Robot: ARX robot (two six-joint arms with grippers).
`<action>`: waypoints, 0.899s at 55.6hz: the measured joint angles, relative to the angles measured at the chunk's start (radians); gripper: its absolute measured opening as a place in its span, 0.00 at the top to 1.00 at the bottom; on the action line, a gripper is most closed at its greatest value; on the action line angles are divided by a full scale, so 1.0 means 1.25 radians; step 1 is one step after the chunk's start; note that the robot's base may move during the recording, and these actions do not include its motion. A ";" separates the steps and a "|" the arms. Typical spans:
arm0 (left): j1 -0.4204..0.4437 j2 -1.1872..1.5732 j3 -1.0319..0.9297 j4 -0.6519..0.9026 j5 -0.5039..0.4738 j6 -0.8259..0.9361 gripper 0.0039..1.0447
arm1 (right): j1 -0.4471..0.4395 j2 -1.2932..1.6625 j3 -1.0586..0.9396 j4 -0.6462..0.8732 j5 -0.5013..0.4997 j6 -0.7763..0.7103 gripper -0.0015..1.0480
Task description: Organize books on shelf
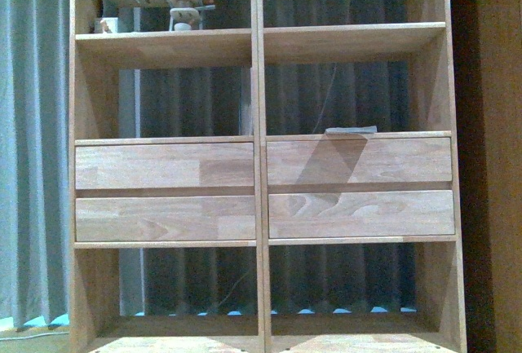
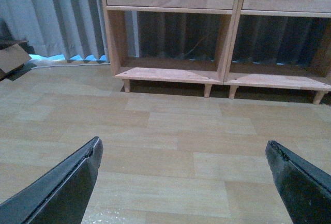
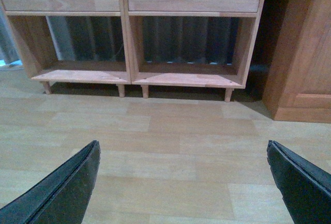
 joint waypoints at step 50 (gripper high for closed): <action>0.000 0.000 0.000 0.000 0.000 0.000 0.07 | 0.000 0.000 0.000 0.000 0.000 0.000 0.07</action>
